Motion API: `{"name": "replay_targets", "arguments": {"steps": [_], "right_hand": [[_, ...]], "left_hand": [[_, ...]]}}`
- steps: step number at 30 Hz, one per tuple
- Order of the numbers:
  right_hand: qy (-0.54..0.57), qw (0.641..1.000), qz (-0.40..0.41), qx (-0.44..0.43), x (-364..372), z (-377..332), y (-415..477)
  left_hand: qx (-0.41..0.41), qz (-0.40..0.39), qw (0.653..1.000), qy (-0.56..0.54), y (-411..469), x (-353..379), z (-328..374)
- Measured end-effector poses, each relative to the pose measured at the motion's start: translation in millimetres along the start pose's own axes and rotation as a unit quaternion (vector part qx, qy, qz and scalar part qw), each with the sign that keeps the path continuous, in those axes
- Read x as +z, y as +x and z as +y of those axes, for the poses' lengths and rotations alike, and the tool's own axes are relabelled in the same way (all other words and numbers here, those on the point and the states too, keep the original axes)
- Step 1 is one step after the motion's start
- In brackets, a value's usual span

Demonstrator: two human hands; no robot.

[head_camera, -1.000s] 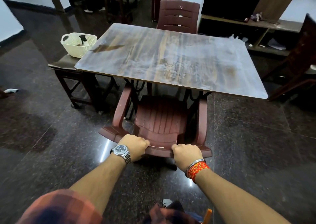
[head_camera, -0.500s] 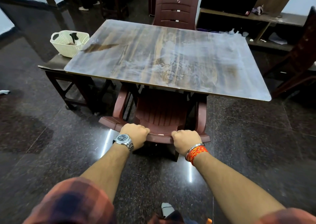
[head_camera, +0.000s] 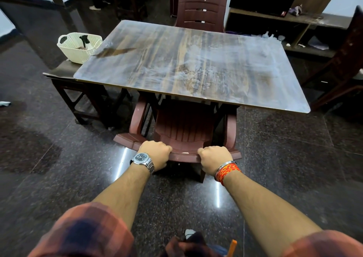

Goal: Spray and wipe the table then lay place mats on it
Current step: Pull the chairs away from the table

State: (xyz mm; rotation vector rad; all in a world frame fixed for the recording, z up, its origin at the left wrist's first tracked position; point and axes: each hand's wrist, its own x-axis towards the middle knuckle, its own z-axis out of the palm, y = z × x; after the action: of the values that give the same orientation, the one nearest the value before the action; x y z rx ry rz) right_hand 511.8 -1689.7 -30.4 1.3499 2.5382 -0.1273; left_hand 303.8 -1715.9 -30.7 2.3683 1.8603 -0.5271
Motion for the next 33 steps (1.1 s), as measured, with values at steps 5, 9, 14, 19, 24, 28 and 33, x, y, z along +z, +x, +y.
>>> {"name": "replay_targets", "arguments": {"steps": [5, 9, 14, 19, 24, 28, 33], "right_hand": [[0.005, 1.000, 0.005, 0.008, -3, 0, 7], [0.015, 1.000, 0.012, 0.014, -1, 0, 7], [0.030, 0.999, 0.015, 0.023, -2, -2, 4], [0.044, 0.999, 0.005, 0.027, -3, -4, 2], [0.099, 0.994, 0.011, -0.033, -2, -1, 2], [0.214, 0.969, 0.086, -0.088, -15, -20, 23], [0.229, 0.952, 0.161, -0.125, -33, -71, 75]], "left_hand": [[0.003, 0.004, 1.000, 0.002, 7, -3, -7], [-0.002, 0.002, 1.000, -0.003, 7, -1, -5], [-0.010, 0.010, 1.000, -0.013, 6, -2, -3], [-0.001, 0.026, 1.000, -0.018, 3, 2, -2], [0.039, 0.100, 0.990, -0.090, -5, 10, -12], [-0.024, 0.195, 0.974, -0.112, -23, 11, -31], [-0.130, 0.218, 0.960, -0.121, -39, 11, -73]]}}
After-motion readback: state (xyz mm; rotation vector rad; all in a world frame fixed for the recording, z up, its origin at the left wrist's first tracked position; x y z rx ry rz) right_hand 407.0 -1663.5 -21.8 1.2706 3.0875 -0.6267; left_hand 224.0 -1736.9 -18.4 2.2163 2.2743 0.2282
